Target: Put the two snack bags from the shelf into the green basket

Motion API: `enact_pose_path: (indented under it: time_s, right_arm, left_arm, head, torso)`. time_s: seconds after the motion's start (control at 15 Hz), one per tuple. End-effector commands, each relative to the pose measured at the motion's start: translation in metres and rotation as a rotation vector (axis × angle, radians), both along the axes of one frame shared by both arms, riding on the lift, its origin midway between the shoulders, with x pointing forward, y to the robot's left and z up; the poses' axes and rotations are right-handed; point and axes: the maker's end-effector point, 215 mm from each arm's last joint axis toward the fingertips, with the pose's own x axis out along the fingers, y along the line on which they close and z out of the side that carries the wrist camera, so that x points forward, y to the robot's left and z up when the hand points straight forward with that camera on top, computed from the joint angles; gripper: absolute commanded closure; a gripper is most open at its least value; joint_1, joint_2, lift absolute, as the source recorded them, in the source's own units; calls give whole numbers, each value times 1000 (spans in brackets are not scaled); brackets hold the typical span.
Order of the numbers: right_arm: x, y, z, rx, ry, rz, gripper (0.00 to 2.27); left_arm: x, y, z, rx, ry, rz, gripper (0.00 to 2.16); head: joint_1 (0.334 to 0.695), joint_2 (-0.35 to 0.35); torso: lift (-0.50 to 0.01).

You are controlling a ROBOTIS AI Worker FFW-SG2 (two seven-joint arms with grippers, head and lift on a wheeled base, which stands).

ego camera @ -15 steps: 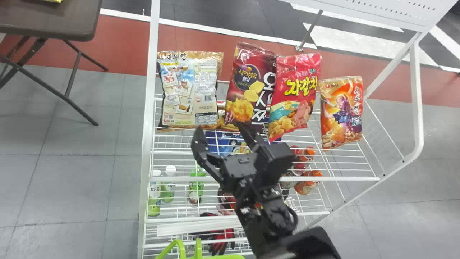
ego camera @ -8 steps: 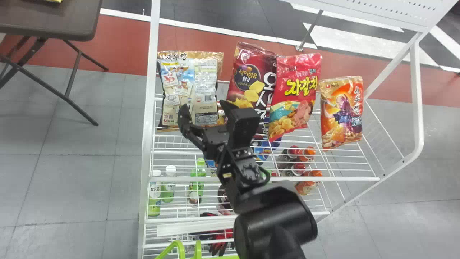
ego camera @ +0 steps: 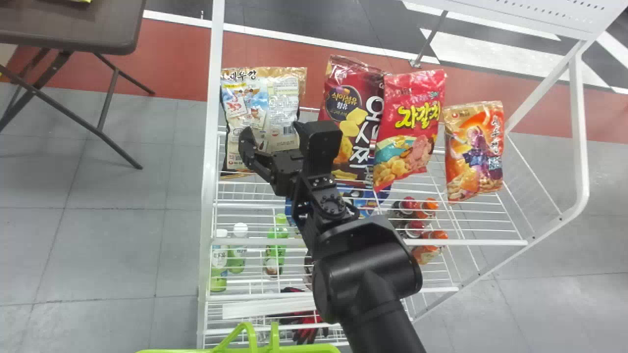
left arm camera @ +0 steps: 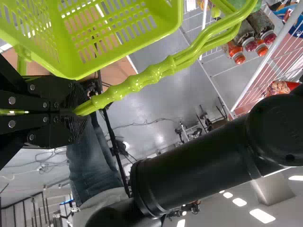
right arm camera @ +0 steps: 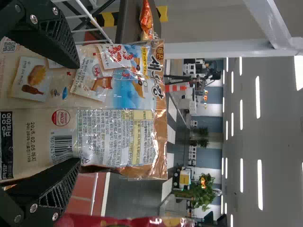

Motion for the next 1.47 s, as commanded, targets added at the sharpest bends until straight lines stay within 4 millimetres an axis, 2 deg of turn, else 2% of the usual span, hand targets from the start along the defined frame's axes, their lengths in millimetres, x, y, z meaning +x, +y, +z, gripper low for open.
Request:
enact_pose_path:
  time_s: [0.0,0.07,0.2,0.27,0.33,0.6,0.93,1.0,1.13,1.27,1.4]
  right_arm:
    - [9,12,-4,-11,26,13,313]
    - [9,12,-12,-18,56,16,579]
    - [8,10,-16,-17,69,13,1747]
    - [7,5,-12,-19,47,0,2037]
    - [5,-1,-9,-36,23,-18,2125]
    - [-11,-18,14,-23,-37,-43,2165]
    - [-52,-52,48,49,-48,-70,2165]
    - [-64,-60,56,72,-45,-69,2165]
    - [-90,-68,57,157,31,-17,2165]
    - [-124,-74,53,206,116,22,2165]
    - [-158,-79,36,226,239,42,2165]
  left_arm:
    - [2,2,0,-4,2,6,1804]
    - [2,2,0,-6,4,7,1804]
    - [3,2,1,-8,1,9,1804]
    - [4,1,1,-8,1,10,1804]
    - [4,1,0,-8,2,12,1804]
    - [6,0,2,-9,-6,13,1804]
    - [12,-2,4,-10,-16,27,1804]
    - [12,-2,4,-7,-18,29,1804]
    - [14,-3,4,-4,-20,34,1804]
    - [13,-6,5,-6,-23,28,1804]
    - [14,-7,6,-9,-26,31,1804]
  head:
    - [695,-264]
    - [695,-254]
    - [695,-233]
    - [695,-232]
    - [695,-235]
    - [695,-264]
    - [695,-314]
    - [695,-328]
    - [695,-350]
    - [695,-350]
    - [695,-350]
  torso:
    - [-11]
    - [-11]
    - [-11]
    - [-11]
    - [-11]
    - [-11]
    - [-11]
    - [-11]
    - [-11]
    - [-11]
    - [-11]
